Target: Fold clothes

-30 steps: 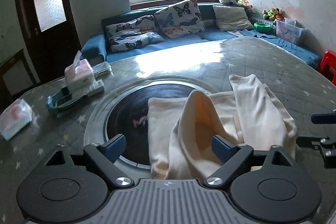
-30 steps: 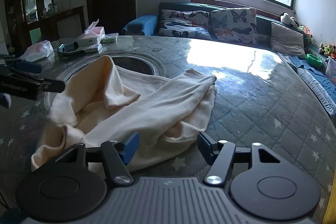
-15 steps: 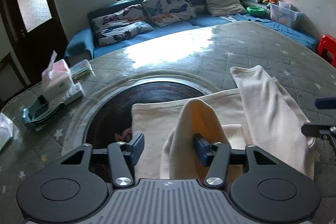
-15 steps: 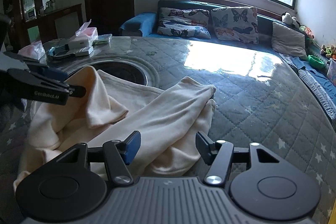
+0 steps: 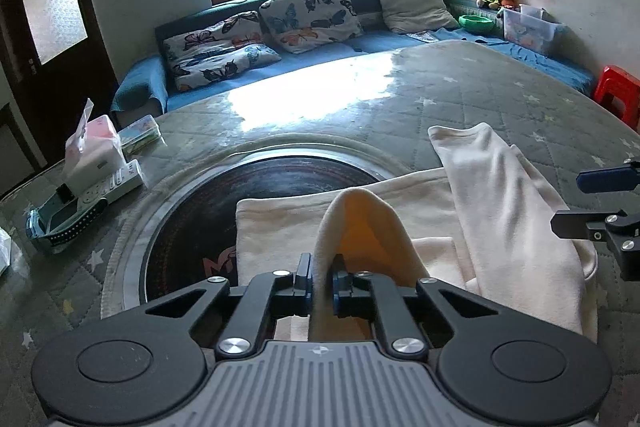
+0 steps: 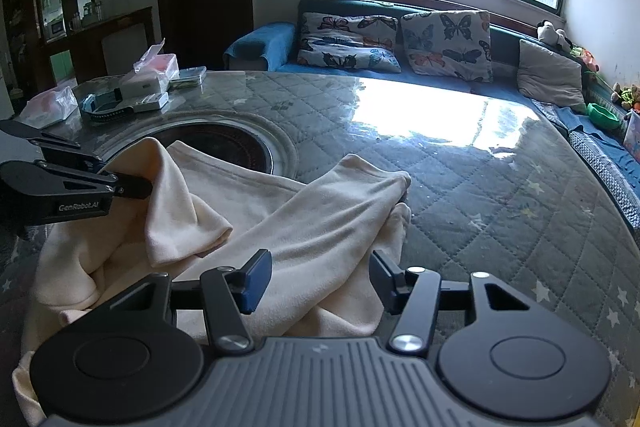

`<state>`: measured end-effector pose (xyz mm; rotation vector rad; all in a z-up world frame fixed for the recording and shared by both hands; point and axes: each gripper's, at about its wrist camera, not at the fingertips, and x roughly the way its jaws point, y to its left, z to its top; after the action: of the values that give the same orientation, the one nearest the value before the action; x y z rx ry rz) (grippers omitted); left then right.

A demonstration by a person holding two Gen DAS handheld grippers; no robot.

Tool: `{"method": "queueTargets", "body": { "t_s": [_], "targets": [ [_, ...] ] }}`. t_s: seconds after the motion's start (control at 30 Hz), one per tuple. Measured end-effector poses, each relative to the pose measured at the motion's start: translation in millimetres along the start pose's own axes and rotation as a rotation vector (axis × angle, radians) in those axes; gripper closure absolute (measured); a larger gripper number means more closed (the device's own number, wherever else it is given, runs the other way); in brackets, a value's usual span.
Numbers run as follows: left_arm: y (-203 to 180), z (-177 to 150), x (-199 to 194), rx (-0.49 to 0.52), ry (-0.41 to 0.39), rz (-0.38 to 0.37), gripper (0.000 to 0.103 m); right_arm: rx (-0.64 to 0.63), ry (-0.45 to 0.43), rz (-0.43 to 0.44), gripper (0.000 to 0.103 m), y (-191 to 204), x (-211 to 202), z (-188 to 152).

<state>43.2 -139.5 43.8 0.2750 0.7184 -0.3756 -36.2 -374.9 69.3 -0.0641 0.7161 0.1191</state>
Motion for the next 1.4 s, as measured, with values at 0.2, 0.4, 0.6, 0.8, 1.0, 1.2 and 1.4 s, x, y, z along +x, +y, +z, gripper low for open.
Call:
{"method": "queueTargets", "body": {
  "t_s": [0.2, 0.4, 0.6, 0.8, 1.0, 1.2, 1.4],
  "targets": [
    [4, -1, -5, -0.012, -0.011, 0.019, 0.095, -0.004, 0.0, -0.002, 0.048, 2, 2, 2],
    [10, -3, -15, -0.031, -0.031, 0.05, 0.096, -0.013, -0.006, -0.002, 0.048, 5, -2, 2],
    [27, -12, -34, -0.081, -0.053, 0.093, 0.097, -0.019, -0.012, -0.004, 0.048, 8, -6, 3],
    [53, -32, -63, -0.145, -0.079, 0.162, 0.097, -0.019, -0.014, -0.005, 0.05, 7, -5, 5],
    [85, -65, -89, -0.285, -0.047, 0.223, 0.097, -0.011, -0.012, 0.007, 0.054, 3, 3, 14],
    [108, -96, -96, -0.379, 0.025, 0.198, 0.094, -0.022, 0.014, 0.015, 0.058, 5, 31, 29],
    [115, -104, -95, -0.358, 0.043, 0.189, 0.083, 0.003, 0.051, 0.006, 0.063, 7, 72, 45]
  ]
}}
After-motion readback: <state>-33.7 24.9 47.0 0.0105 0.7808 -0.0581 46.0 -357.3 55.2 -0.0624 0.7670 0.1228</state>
